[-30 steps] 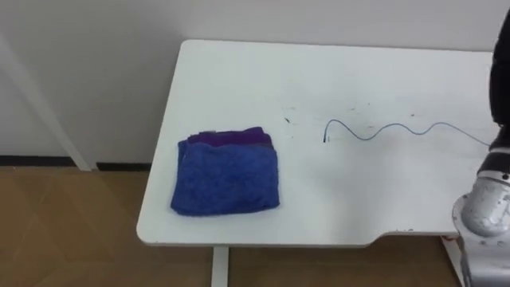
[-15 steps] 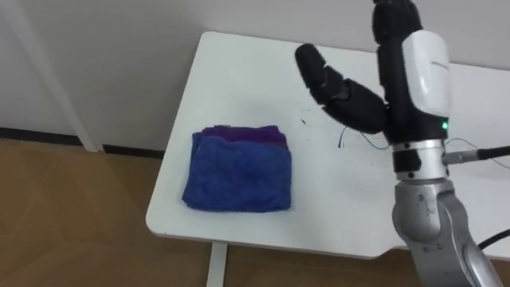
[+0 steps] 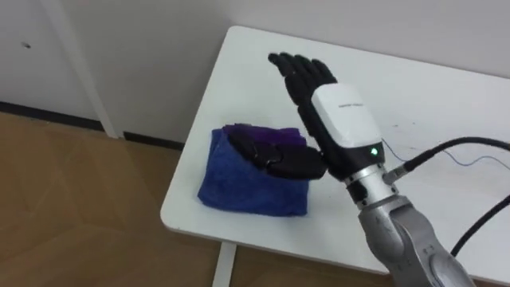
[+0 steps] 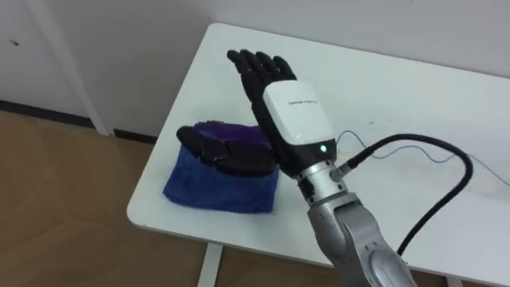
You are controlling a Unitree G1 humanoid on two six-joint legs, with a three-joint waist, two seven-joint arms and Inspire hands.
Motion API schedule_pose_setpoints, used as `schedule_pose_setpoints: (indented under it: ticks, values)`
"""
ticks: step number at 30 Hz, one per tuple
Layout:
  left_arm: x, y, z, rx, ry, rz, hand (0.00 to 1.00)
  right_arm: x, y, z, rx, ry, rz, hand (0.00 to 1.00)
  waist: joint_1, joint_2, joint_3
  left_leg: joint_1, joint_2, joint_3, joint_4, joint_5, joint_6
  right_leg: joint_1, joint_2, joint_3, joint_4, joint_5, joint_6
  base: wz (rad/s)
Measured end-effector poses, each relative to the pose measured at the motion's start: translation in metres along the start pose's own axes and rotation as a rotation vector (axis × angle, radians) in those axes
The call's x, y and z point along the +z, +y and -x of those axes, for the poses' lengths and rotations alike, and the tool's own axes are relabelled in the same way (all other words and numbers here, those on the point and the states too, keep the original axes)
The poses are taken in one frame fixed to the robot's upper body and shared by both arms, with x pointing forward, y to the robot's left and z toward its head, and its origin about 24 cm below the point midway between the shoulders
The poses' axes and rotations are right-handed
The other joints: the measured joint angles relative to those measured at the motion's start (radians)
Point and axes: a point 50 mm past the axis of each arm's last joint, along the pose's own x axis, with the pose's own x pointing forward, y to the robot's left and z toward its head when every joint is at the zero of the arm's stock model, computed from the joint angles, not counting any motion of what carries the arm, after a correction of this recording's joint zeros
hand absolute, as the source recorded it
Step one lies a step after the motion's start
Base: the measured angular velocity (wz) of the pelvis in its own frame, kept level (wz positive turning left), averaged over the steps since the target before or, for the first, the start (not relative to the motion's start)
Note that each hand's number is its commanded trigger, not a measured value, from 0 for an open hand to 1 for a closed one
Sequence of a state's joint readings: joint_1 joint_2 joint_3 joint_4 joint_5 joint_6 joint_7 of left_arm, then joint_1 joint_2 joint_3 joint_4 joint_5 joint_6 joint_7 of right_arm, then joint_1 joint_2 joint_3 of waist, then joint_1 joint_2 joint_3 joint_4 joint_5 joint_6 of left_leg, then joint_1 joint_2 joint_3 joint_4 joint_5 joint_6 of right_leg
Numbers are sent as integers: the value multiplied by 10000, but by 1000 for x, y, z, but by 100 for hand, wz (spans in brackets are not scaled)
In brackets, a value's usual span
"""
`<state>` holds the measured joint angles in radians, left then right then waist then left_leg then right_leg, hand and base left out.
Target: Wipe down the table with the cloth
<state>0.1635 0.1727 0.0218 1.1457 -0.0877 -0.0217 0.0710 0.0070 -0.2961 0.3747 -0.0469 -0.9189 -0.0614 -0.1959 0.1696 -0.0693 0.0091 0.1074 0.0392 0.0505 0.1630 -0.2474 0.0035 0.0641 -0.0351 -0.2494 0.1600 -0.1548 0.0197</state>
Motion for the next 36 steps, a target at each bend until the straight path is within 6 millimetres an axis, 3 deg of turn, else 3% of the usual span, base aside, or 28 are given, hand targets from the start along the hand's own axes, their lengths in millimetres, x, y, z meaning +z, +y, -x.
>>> schedule_pose_setpoints:
  ticks: [12,23,36]
  values:
    - [11,-6,-2,15,-358,-278,0,-10,54,34,2195,579,784,0,37,19,-21,69,4,2,-28,2,-4,94,21,4,-92,4,7,0]
    - [7,-6,-1,74,-296,-85,0,-21,77,51,2534,976,870,0,35,-5,-44,164,2,-7,-6,2,-4,222,14,-35,-100,4,8,1]
    - [5,-6,0,50,-228,-179,0,-22,81,54,2437,1023,961,0,61,101,-82,197,3,-42,12,2,-4,298,20,-18,-92,5,8,1]
